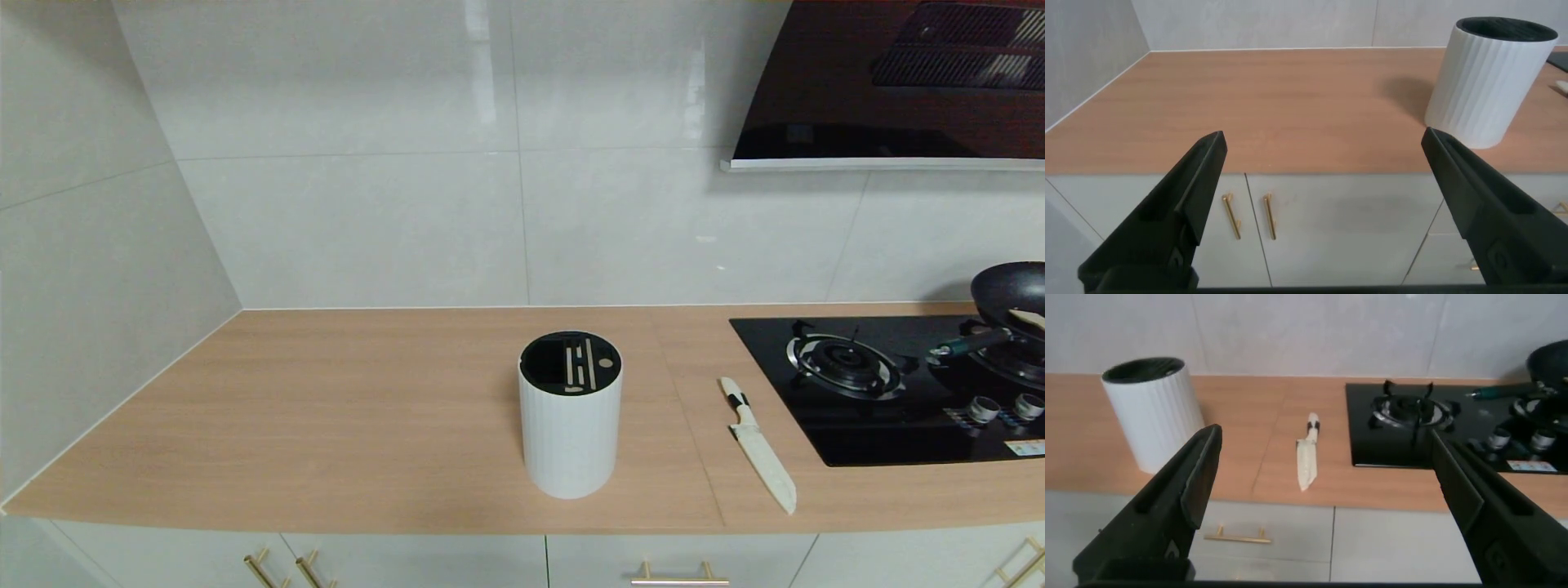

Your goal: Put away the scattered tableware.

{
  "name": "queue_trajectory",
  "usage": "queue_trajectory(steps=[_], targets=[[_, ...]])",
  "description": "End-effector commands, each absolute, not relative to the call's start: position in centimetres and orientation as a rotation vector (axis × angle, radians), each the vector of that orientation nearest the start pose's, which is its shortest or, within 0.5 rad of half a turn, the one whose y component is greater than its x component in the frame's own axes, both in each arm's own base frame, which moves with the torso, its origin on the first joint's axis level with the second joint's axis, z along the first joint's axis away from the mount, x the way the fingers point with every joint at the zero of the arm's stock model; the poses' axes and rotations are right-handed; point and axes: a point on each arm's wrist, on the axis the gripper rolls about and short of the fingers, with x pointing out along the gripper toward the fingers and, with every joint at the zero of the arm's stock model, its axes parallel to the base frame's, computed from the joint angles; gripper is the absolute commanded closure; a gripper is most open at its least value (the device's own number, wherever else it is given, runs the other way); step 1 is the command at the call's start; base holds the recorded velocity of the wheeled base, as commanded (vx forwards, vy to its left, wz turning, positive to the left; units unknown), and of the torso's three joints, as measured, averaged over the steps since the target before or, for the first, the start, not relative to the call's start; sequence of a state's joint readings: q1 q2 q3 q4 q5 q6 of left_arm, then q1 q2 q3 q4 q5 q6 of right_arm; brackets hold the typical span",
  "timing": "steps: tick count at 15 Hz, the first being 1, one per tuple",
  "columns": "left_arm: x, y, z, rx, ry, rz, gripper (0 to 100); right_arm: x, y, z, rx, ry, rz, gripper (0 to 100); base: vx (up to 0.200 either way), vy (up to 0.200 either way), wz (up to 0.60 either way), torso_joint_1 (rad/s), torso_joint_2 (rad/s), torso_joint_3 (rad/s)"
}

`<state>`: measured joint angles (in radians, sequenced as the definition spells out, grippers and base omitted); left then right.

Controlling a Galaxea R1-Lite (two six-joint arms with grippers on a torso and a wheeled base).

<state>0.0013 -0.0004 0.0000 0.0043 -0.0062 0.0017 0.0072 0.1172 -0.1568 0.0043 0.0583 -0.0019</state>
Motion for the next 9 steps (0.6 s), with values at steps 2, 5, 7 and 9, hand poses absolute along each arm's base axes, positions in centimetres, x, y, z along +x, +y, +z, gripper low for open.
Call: queue_trajectory(steps=[2, 5, 7, 9], targets=[[-2.3, 0.0, 7.5, 0.002, 0.005, -0.005, 0, 3.8, 0.2, 16.9, -0.016, 0.255, 0.096, 0, 0.000, 0.000, 0.00, 0.000, 0.00, 0.000], [-2.3, 0.0, 7.5, 0.002, 0.005, -0.005, 0, 9.0, 0.9, 18.9, -0.022, 0.391, 0.162, 0, 0.000, 0.000, 0.00, 0.000, 0.00, 0.000], [-2.3, 0.0, 7.5, 0.002, 0.005, -0.005, 0, 12.3, 2.0, 19.3, -0.022, 0.470, 0.216, 0, 0.000, 0.000, 0.00, 0.000, 0.00, 0.000], [-2.3, 0.0, 7.5, 0.002, 0.005, -0.005, 0, 15.8, 3.1, 18.0, -0.054, 0.597, 0.207, 0, 0.000, 0.000, 0.00, 0.000, 0.00, 0.000]])
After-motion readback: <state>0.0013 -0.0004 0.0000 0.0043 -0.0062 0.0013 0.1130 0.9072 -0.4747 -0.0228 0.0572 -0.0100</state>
